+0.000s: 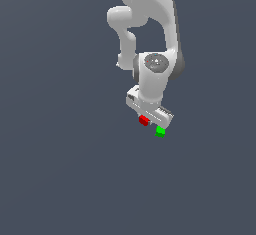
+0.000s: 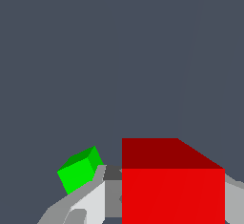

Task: Stack the red cube on top of the green cube.

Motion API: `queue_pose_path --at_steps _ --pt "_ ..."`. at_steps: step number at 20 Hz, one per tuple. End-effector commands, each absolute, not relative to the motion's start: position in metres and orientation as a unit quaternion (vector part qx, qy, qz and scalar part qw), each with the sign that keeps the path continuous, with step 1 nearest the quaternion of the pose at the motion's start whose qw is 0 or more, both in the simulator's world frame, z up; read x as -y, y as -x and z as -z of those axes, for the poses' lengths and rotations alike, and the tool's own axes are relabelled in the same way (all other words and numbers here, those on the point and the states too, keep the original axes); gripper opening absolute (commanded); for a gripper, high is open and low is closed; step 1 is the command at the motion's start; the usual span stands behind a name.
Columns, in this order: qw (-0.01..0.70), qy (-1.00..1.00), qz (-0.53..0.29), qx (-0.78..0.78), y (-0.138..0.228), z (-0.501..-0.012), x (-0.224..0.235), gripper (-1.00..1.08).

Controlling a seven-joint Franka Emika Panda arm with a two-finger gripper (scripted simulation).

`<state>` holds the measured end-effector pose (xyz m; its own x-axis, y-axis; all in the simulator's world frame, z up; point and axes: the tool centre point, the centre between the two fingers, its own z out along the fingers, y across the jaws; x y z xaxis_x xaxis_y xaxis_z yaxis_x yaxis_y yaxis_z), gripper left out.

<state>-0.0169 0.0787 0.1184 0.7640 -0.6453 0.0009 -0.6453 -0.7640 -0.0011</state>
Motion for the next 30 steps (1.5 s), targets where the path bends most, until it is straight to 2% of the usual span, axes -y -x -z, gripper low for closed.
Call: queue_pose_path --at_steps 1,14,21,22,30 --pt "0.000 0.939 0.000 -0.343 0.017 -0.117 -0.080 -1.00" --pt "0.001 0.939 0.000 -0.343 0.010 -0.071 -0.149 -1.00" --pt "0.000 0.939 0.000 -0.343 0.007 -0.062 -0.164 -1.00" --pt "0.000 0.939 0.000 -0.343 0.007 -0.062 -0.164 1.00" --pt "0.000 0.939 0.000 -0.343 0.007 -0.062 -0.164 1.00"
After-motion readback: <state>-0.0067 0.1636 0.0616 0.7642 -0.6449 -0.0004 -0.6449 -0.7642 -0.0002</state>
